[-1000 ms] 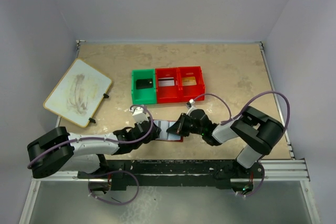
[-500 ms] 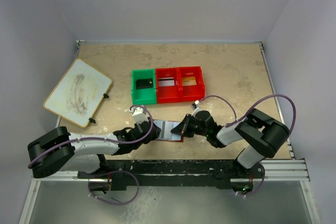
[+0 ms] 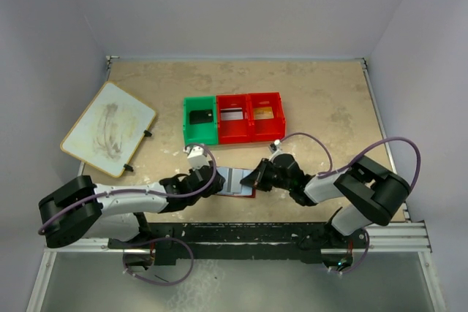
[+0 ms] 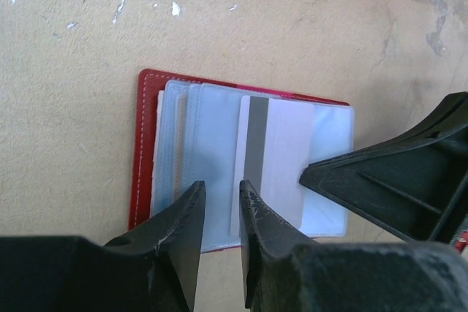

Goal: Take the credit cards out of the card holder

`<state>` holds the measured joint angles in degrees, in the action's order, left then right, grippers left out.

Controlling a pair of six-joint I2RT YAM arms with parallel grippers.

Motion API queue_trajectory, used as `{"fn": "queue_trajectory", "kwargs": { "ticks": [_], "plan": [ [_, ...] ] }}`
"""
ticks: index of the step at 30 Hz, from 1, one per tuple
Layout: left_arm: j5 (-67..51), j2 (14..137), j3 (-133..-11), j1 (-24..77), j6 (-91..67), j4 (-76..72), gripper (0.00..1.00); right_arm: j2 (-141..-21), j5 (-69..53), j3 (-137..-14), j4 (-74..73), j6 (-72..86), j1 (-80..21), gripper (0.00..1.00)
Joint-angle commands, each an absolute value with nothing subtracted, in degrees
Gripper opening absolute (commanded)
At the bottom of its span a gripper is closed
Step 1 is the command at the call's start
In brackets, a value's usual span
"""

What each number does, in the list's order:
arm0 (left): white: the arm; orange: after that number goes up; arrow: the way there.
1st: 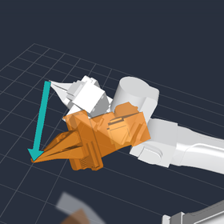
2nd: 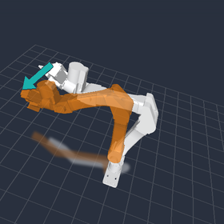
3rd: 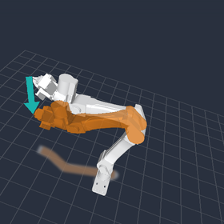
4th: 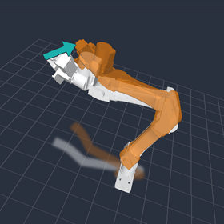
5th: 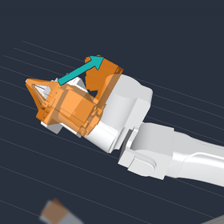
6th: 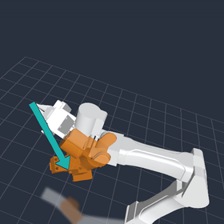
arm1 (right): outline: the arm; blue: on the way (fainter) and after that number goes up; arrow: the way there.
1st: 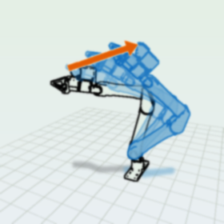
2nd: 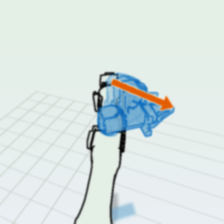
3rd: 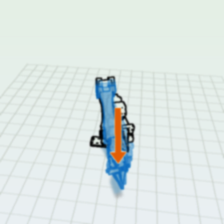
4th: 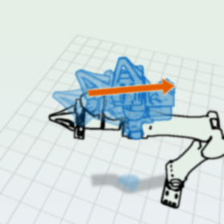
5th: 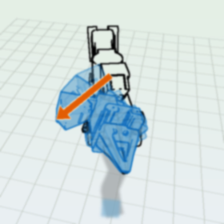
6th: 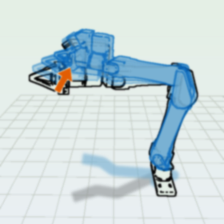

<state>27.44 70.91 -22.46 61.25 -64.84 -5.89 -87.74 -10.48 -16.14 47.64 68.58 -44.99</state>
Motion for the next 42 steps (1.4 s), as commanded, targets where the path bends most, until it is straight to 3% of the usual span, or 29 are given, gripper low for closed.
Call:
{"fn": "queue_trajectory", "kwargs": {
  "ticks": [1,7,14,22,36,42],
  "plan": [
    [27.4,70.0,-27.9,61.4,-60.9,-3.8,0.24,-86.6,-8.3,-17.0,45.4,68.0,-44.8,0.00],
    [26.7,70.3,-30.4,61.4,-58.4,-5.3,0.31,-86.9,-7.9,-17.9,43.8,67.8,-44.8,0.00],
    [26.9,71.6,-26.9,61.4,-59.7,-7.3,0.32,-86.8,-7.8,-18.0,43.6,67.3,-44.8,0.00],
    [23.5,71.9,-24.1,61.4,-59.5,-6.4,0.22,-86.2,-7.8,-18.5,42.2,67.1,-44.8,0.00],
    [25.1,73.0,-22.5,61.4,-61.4,-4.1,0.15,-85.7,-8.2,-18.9,41.5,66.4,-44.8,0.02],
    [25.6,72.2,-22.3,61.4,-61.2,-3.4,0.11,-85.8,-8.9,-18.9,42.5,65.8,-44.8,0.07]
  ]
}}
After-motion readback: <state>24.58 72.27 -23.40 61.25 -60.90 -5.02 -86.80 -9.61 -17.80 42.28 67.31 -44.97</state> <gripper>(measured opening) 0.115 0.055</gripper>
